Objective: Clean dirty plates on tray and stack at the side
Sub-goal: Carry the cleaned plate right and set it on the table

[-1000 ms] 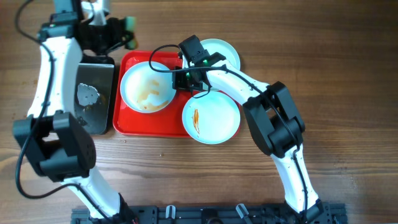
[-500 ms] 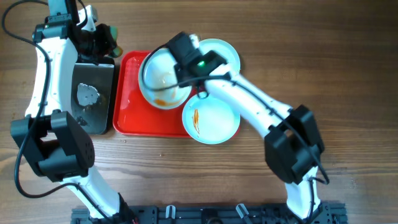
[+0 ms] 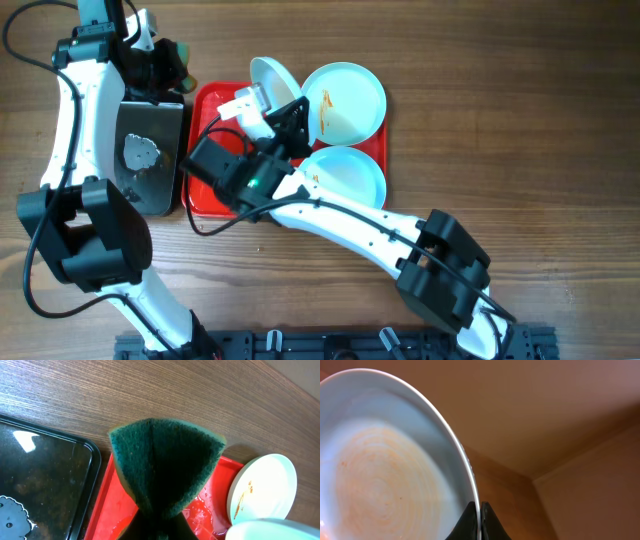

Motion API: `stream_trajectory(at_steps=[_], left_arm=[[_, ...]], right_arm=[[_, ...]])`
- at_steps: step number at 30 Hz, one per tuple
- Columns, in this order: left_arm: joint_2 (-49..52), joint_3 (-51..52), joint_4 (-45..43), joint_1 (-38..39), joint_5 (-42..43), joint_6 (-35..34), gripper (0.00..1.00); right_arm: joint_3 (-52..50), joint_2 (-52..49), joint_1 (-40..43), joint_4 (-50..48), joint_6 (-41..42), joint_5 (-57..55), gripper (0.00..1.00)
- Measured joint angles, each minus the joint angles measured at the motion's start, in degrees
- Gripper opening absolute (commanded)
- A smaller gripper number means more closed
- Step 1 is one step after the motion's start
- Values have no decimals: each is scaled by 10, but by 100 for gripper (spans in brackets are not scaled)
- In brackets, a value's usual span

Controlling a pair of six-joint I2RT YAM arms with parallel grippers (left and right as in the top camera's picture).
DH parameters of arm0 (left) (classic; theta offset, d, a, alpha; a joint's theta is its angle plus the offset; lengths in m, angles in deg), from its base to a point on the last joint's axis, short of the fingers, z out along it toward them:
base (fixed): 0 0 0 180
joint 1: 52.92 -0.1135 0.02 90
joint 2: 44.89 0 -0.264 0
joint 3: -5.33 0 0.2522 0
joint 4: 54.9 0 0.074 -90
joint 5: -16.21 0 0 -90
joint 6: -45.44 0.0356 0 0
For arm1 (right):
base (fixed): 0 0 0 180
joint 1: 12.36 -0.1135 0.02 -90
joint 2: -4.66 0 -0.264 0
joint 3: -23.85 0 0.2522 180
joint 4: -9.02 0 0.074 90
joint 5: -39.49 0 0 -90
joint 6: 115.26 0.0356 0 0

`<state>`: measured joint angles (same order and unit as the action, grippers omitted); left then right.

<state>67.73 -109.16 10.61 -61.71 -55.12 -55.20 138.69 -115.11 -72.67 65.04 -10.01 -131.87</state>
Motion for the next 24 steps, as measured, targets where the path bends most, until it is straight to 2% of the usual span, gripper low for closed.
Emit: stream_trajectory(at_steps=[3,6,9,12,14,15,17,20,24], left_arm=[[0,0,8,0,0,0,4],[0,0,8,0,0,0,4],[0,0,12,0,0,0,4],[0,11,10,0,0,0,4],[0,22,10,0,0,0,4],[0,26,10,0,0,0,4],[0,28,10,0,0,0,4],[0,28,10,0,0,0,4],[0,29,7,2,0,0,4]], right_arm=[[0,0,-10,-19,-10,-18,4],[0,0,-7,-14,-35,49,4],[0,2,12,14,-40,191,4],[0,50,83,78,-37,436,4],[0,121,165,119,-36,575,4],[1,167,234,148,-32,648,4],[3,210,355,194,-28,720,4],[-7,216,513,211,-25,776,4],[-109,216,664,159,-22,829,4]])
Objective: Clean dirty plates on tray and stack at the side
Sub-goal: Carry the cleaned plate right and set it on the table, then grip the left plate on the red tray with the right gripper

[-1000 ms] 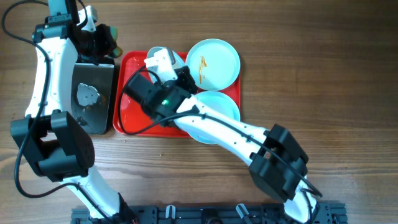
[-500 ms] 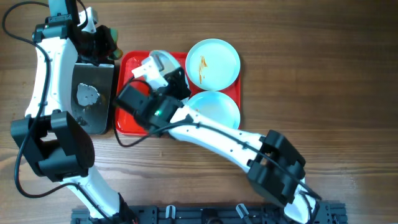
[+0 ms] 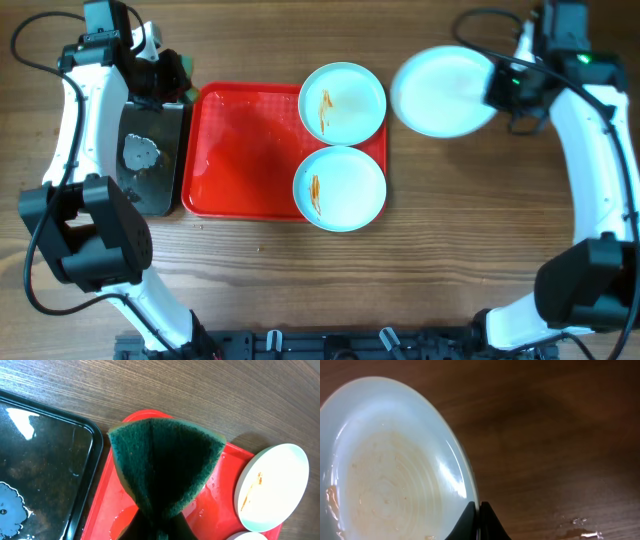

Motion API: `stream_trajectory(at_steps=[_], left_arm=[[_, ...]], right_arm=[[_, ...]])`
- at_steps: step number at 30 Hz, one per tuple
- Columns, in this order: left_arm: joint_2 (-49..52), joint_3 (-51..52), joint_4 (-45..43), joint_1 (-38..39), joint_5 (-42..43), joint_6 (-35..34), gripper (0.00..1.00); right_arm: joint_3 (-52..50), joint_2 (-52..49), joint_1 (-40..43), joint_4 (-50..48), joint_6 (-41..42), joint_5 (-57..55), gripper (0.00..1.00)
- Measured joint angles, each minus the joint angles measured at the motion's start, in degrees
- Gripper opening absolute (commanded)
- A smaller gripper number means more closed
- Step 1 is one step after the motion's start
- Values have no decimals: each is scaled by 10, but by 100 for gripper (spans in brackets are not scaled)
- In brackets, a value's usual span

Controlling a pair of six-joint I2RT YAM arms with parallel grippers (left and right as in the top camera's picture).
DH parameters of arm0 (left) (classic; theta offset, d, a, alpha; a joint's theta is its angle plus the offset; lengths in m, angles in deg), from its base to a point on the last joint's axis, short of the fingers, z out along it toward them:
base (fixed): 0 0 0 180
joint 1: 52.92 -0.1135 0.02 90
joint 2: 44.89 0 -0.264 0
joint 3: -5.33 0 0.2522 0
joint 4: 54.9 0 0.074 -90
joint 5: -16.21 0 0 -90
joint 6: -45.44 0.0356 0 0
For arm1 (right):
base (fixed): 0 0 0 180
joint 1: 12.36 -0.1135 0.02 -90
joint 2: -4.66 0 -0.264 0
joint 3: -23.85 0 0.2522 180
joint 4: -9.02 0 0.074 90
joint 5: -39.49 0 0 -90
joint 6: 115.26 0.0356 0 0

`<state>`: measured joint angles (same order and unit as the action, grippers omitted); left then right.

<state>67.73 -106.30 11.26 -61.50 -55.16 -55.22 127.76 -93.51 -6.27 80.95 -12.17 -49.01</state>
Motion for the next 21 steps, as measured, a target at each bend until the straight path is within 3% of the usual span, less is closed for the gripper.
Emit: stream_trajectory(at_steps=[3,8,9,10,11,14,17,21], left_arm=[[0,0,-1,3,0,0,4],[0,0,-3,7,0,0,4],[0,0,-3,7,0,0,4],[0,0,-5,7,0,0,4],[0,0,-6,7,0,0,4],[0,0,-6,7,0,0,4],[0,0,-8,7,0,0,4],[0,0,-9,15,0,-2,4]], right_arm=[[-96,-2,57,-57,12,13,4],[-240,-2,69,-168,49,17,4],[-258,-2,69,-179,52,17,12],[-277,-2,69,-191,60,17,33],[-285,-2,69,-195,63,17,38],[-288,-2,70,-196,53,68,36],[-242,1,56,-173,25,171,41],[-222,33,-15,-148,16,221,50]])
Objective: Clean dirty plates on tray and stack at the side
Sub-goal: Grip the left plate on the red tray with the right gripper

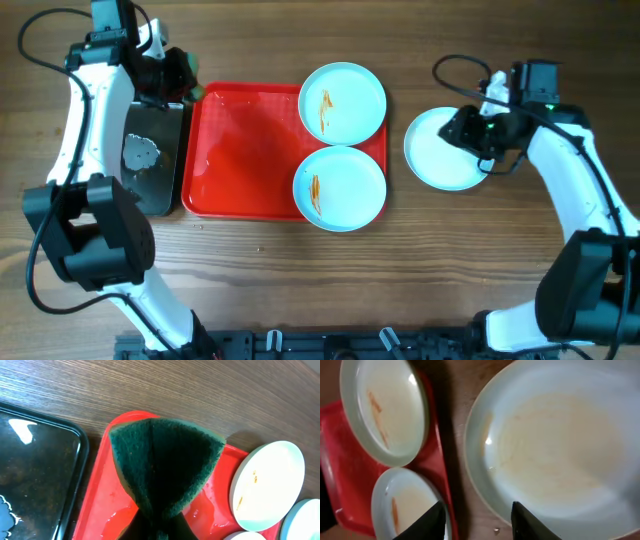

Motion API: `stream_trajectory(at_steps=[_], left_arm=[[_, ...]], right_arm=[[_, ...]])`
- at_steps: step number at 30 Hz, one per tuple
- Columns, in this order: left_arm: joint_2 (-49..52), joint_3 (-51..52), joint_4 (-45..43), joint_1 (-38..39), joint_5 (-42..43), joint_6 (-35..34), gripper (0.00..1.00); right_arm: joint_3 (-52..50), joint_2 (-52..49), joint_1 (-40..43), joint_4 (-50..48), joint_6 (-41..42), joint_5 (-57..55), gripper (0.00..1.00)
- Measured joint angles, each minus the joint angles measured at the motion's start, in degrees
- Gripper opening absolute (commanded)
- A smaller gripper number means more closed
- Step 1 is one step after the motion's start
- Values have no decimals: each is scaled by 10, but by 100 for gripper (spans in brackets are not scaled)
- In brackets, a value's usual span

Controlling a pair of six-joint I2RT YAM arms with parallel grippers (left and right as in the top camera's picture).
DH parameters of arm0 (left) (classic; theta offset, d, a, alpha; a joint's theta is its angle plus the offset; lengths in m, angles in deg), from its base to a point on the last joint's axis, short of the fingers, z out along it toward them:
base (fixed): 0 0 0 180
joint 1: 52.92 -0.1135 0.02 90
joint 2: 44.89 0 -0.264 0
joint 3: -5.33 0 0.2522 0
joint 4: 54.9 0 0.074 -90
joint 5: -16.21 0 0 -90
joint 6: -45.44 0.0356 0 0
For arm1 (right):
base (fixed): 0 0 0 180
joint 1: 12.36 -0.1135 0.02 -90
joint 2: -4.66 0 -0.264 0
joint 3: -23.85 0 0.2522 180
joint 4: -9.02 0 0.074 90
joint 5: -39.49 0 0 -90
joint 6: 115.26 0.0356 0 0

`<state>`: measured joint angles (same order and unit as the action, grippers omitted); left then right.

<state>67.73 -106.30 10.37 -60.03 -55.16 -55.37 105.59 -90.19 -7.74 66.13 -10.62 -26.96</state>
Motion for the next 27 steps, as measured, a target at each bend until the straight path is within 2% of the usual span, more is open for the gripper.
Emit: stream_trajectory(at_steps=[2,9,13,20,24,27], left_arm=[[0,0,-1,4,0,0,4],[0,0,-1,4,-8,0,4],[0,0,-1,4,-8,0,4],[0,0,-5,4,-13,0,4],[0,0,-5,4,-17,0,4],[0,0,-5,4,-17,0,4]], right_arm=[[0,0,-14,21,-2,5,55],[0,0,-95,16,-8,4,57],[0,0,-157,-1,66,-35,55],[-4,-1,-256,25,188,-136,47],[-5,-35,-257,58,204,-142,39],[-9,-75,-258,72,203,-130,29]])
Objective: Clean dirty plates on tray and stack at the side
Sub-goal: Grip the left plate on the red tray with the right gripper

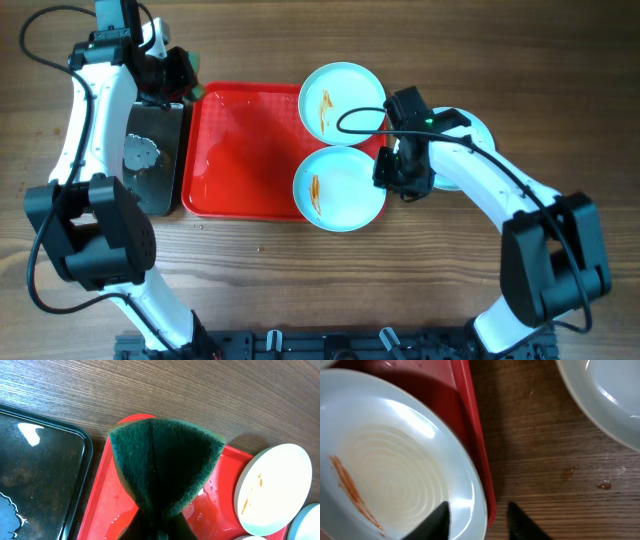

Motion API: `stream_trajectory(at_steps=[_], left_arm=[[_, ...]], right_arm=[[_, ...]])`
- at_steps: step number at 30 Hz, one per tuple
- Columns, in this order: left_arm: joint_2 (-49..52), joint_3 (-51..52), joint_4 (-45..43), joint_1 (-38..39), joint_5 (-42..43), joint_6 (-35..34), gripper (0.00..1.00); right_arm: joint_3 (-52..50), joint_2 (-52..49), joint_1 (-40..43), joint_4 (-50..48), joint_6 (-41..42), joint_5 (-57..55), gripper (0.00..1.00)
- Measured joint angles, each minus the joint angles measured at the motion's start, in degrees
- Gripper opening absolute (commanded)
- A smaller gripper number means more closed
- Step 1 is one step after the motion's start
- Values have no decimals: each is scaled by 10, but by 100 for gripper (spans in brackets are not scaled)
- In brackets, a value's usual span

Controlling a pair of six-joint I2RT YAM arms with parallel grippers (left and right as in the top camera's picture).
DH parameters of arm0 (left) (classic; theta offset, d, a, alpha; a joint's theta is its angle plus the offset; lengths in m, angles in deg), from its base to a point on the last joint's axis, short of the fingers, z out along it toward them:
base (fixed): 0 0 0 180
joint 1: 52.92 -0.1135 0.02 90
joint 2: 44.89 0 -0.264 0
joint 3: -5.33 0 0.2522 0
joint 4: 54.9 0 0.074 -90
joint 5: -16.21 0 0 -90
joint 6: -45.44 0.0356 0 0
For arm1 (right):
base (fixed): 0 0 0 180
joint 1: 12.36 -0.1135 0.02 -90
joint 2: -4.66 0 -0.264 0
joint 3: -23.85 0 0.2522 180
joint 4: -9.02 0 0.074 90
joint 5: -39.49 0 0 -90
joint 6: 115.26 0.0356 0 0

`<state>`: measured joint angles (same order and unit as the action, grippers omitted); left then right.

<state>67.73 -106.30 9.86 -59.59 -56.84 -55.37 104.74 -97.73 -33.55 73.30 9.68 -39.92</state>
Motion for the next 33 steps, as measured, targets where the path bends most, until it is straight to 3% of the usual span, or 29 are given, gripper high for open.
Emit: stream_trajectory(at_steps=[9,13,16,21,26,29,31,32,33], left_arm=[[0,0,0,0,-2,0,4],[0,0,0,0,-9,0,4],[0,0,0,0,-11,0,4],[0,0,0,0,-13,0,4],[0,0,0,0,-13,0,4],[0,0,0,0,-13,0,4],[0,0,0,0,-13,0,4],[0,0,0,0,-13,0,4],[0,0,0,0,-13,0,4]], right_arm=[[0,-16,-35,3,-3,18,17],[0,-21,-48,4,-3,21,20],[0,-58,-75,0,-7,43,4],[11,-59,-69,-15,-34,72,4],[28,-63,-89,-203,-13,120,4],[31,-65,-164,-328,61,55,4],[32,-72,-209,-334,80,12,5],[32,-79,-223,-333,89,-5,11],[32,-83,-224,-328,101,-23,24]])
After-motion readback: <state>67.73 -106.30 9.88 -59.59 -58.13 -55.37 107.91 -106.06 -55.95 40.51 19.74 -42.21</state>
